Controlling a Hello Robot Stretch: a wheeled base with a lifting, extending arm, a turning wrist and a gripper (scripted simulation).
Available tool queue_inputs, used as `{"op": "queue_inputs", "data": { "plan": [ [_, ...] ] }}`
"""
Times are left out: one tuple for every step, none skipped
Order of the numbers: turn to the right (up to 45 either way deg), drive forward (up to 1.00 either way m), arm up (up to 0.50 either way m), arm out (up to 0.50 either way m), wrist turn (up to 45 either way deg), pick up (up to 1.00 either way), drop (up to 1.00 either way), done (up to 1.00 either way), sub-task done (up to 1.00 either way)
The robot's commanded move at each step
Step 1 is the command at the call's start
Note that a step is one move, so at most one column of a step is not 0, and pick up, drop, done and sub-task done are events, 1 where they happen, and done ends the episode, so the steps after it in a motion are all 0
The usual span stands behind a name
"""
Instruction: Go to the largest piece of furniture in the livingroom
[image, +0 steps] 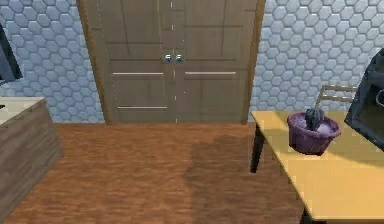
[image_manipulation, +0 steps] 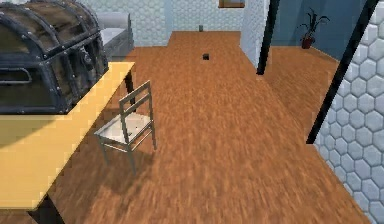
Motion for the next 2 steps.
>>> {"op": "queue_inputs", "data": {
  "plan": [
    [0.0,1.00,0.00,0.00,0.0,0.00,0.00,0.00,0.00],
    [0.0,0.70,0.00,0.00,0.0,0.00,0.00,0.00,0.00]
  ]
}}
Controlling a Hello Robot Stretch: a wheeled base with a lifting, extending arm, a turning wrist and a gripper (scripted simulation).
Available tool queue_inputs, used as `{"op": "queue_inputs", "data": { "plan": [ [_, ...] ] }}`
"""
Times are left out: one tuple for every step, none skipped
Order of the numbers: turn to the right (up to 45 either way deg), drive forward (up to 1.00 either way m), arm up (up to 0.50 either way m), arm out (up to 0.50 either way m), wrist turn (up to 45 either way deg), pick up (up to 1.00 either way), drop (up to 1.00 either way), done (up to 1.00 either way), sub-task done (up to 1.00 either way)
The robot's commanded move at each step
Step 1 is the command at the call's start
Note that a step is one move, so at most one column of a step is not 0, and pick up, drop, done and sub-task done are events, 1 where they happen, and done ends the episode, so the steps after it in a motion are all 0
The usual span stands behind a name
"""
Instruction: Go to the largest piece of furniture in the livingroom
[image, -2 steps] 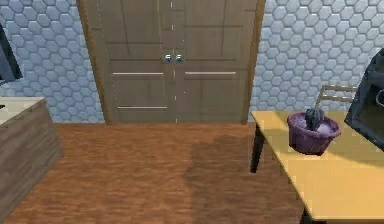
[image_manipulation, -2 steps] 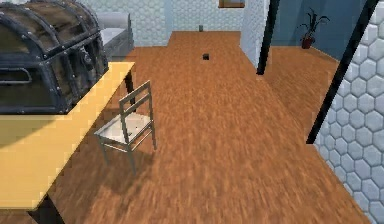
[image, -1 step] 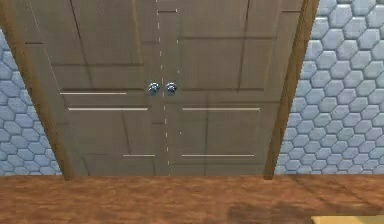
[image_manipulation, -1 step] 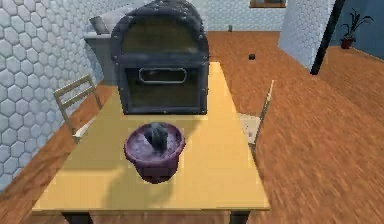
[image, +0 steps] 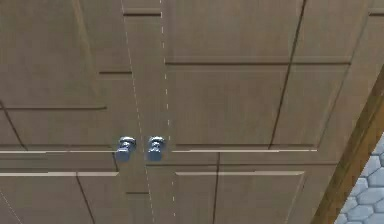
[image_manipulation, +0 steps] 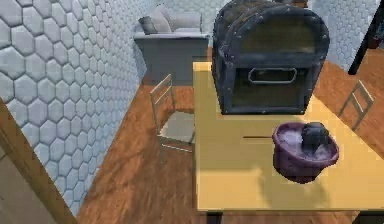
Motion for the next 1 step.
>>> {"op": "queue_inputs", "data": {
  "plan": [
    [45.0,0.00,0.00,0.00,0.0,0.00,0.00,0.00,0.00]
  ]
}}
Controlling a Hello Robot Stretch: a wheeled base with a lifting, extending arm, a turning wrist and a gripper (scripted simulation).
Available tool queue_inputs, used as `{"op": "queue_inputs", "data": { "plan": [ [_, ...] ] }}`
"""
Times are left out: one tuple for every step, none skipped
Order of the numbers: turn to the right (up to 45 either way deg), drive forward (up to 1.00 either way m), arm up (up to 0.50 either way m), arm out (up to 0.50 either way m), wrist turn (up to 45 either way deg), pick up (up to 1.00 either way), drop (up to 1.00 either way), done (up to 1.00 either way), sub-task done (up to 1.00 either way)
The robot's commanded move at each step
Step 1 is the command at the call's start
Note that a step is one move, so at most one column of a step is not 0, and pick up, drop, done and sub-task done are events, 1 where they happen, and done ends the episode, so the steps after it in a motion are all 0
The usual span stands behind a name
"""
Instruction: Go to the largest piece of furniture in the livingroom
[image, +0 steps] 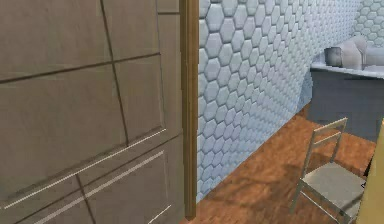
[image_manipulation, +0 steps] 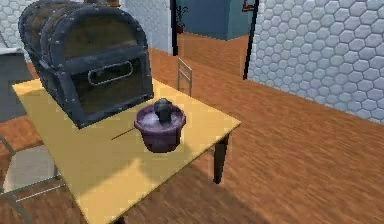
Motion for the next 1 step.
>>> {"op": "queue_inputs", "data": {
  "plan": [
    [18.0,0.00,0.00,0.00,0.0,0.00,0.00,0.00,0.00]
  ]
}}
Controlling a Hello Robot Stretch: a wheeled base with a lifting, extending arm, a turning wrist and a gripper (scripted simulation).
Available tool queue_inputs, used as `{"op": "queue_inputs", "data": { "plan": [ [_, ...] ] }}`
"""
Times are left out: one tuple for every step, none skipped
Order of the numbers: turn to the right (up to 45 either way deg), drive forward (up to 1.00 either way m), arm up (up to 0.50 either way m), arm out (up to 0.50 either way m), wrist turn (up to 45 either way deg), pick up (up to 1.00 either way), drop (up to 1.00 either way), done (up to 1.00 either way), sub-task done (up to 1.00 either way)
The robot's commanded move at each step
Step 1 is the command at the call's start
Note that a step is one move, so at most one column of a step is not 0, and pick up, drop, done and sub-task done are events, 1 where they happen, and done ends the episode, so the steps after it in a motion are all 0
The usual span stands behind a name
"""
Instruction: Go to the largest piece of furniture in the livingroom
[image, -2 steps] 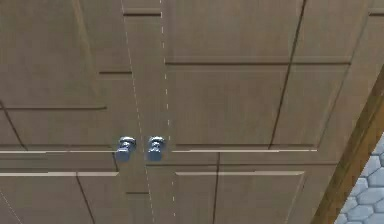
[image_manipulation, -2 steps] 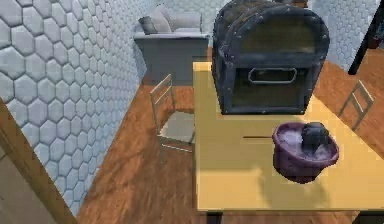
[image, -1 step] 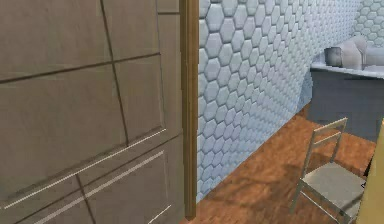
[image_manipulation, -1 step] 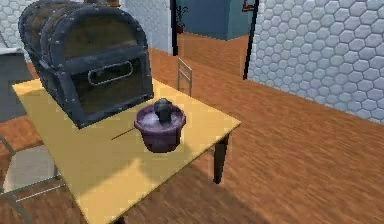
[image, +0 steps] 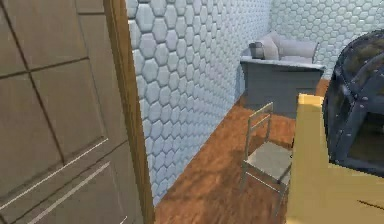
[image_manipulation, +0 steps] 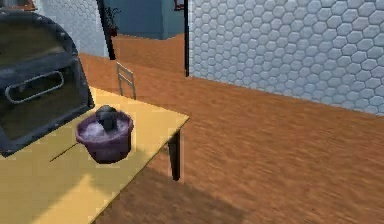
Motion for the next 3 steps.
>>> {"op": "queue_inputs", "data": {
  "plan": [
    [0.0,1.00,0.00,0.00,0.0,0.00,0.00,0.00,0.00],
    [3.0,0.00,0.00,0.00,0.0,0.00,0.00,0.00,0.00],
    [0.0,0.30,0.00,0.00,0.0,0.00,0.00,0.00,0.00]
  ]
}}
